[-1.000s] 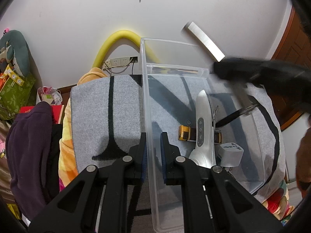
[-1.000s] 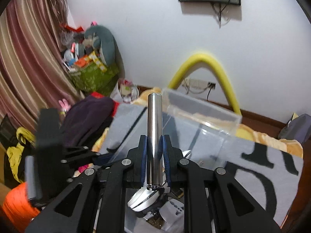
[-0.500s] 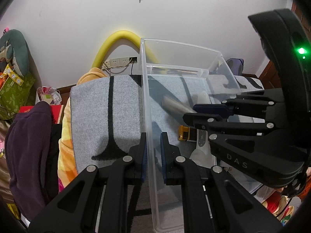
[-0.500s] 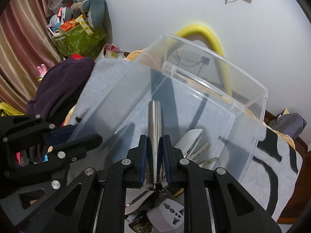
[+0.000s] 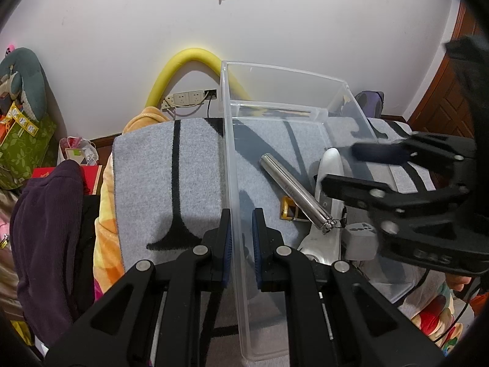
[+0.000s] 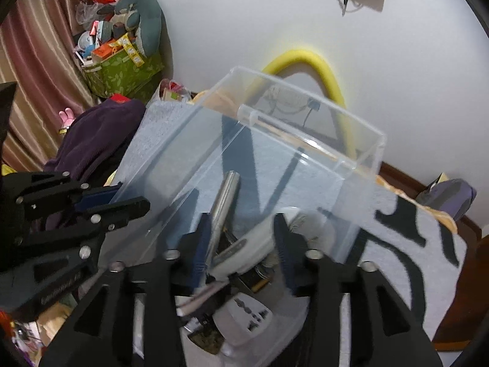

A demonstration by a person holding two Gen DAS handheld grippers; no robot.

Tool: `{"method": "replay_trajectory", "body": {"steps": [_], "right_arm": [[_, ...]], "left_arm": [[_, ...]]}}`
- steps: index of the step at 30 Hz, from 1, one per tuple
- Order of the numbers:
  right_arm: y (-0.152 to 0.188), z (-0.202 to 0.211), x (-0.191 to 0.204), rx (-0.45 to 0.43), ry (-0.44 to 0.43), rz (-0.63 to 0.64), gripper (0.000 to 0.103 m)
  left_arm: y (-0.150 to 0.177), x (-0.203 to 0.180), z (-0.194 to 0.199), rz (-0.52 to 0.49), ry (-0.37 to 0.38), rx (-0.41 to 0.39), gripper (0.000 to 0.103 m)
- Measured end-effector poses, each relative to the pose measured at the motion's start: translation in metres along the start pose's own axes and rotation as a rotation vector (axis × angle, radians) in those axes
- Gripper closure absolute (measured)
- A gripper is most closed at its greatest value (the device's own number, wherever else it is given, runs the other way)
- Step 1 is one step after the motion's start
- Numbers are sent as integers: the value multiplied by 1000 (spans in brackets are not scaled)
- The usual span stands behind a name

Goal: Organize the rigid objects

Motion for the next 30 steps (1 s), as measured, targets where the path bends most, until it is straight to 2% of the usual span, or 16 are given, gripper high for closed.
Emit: {"method": "replay_trajectory", "body": {"steps": [1,6,8,10,14,18,20,23,30], "right_arm": [[0,5,-2,-15,10,4,52],[3,35,-8,-89,62,28,48],[4,46,-10,-115,67,20,33],[5,58,-13,-154,80,15,27],[8,80,-16,-206,95,8,25],[14,97,-21,-246,85,-22,24],[16,101,-23,-256,83,-32,23],[23,105,-25,-263,87,-35,23],[39,112,-27,-282,77,-62,22]], "left_arm": [[0,0,1,1,1,-1,93],[-1,0,10,2,0,-14,93],[-1,1,15,5,2,-19,93],[-2,1,20,5,1,-29,93],[-3,-3,36,-3,0,-62,81],[-4,-12,55,-30,-7,-112,76],[-3,-17,64,-42,-12,-136,64],[-1,-25,78,-66,-31,-186,52],[5,-39,103,-79,-44,-280,31]]}}
Point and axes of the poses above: each gripper's, at about its wrist camera, not at the fingertips, and z roughly against the way its jaws point, x to its left, y to its underside, the point moved 9 cm from there along -z, roughly the way its jaws point
